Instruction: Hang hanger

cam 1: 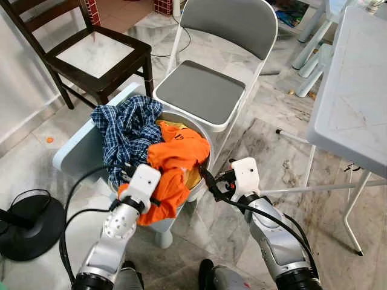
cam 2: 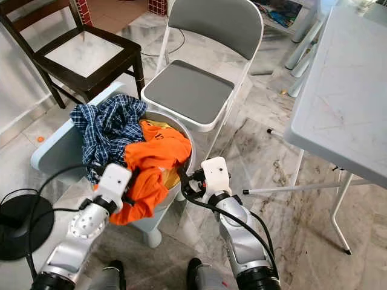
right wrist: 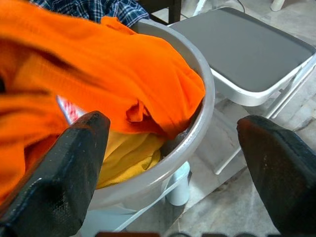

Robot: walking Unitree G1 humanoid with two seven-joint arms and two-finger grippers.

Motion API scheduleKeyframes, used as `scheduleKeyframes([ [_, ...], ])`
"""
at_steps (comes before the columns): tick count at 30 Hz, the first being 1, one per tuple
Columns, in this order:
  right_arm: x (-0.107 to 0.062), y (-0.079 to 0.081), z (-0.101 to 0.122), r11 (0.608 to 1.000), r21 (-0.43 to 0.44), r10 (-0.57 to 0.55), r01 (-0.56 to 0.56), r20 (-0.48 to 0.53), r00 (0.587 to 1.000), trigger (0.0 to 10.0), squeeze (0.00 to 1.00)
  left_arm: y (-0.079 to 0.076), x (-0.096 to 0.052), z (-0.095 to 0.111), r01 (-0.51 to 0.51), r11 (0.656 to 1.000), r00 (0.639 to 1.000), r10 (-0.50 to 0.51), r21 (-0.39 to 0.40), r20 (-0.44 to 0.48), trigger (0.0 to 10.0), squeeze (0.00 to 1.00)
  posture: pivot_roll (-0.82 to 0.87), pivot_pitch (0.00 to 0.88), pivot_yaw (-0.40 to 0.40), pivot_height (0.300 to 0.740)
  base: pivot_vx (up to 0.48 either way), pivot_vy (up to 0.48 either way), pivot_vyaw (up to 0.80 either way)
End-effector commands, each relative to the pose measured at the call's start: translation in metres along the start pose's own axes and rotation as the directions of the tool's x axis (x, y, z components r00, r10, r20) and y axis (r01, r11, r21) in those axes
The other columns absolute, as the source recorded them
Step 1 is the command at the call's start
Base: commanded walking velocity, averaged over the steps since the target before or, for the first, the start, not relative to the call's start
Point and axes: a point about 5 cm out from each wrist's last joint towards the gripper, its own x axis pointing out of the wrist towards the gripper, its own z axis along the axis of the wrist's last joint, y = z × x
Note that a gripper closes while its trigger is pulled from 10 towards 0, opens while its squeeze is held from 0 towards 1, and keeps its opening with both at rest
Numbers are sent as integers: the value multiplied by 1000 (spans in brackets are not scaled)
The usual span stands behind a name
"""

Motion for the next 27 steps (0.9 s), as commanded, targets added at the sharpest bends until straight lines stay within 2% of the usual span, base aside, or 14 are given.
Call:
scheduleKeyframes([
  [1,-4,-1,-8,1000,-2,0,0,-27,1000,10000,0,2,2,10,-5,1000,999,5,-14,40,10000,0,157,278,-128,740,0,0,0],
  [7,-4,1,-8,1000,-4,2,-2,-26,1000,10000,0,9,9,28,6,1000,995,-6,-6,95,10000,0,157,280,-126,740,0,0,0],
  [13,-4,1,-8,1000,-5,0,0,-27,1000,10000,0,17,12,29,7,1000,998,-7,2,60,10000,0,154,279,-122,740,0,0,0],
  [18,-4,0,-8,1000,-7,-4,4,-29,1000,10000,0,21,7,30,-14,1000,999,13,12,43,10000,0,155,280,-120,740,0,0,0],
  [19,-4,0,-9,1000,-8,-5,4,-30,1000,10000,0,23,4,29,-38,999,999,39,-5,39,10000,596,155,280,-120,740,0,0,0],
  [20,-4,0,-9,1000,-8,-5,5,-30,1000,10000,0,23,2,28,-54,998,998,55,-19,33,10000,596,155,280,-120,740,0,0,0],
  [21,-4,0,-9,1000,-7,-5,5,-31,1000,10000,0,22,-1,26,-64,997,997,65,-46,30,10000,1000,160,283,-120,740,0,0,0],
  [23,-4,0,-9,1000,-7,-4,4,-32,999,10000,0,19,-9,21,-81,994,996,83,-72,27,10000,1000,162,284,-121,740,0,0,0],
  [27,-4,2,-10,1000,-7,4,-4,-35,999,10000,0,3,-22,14,-47,992,998,50,-116,30,10000,1000,169,286,-125,740,0,0,0],
])
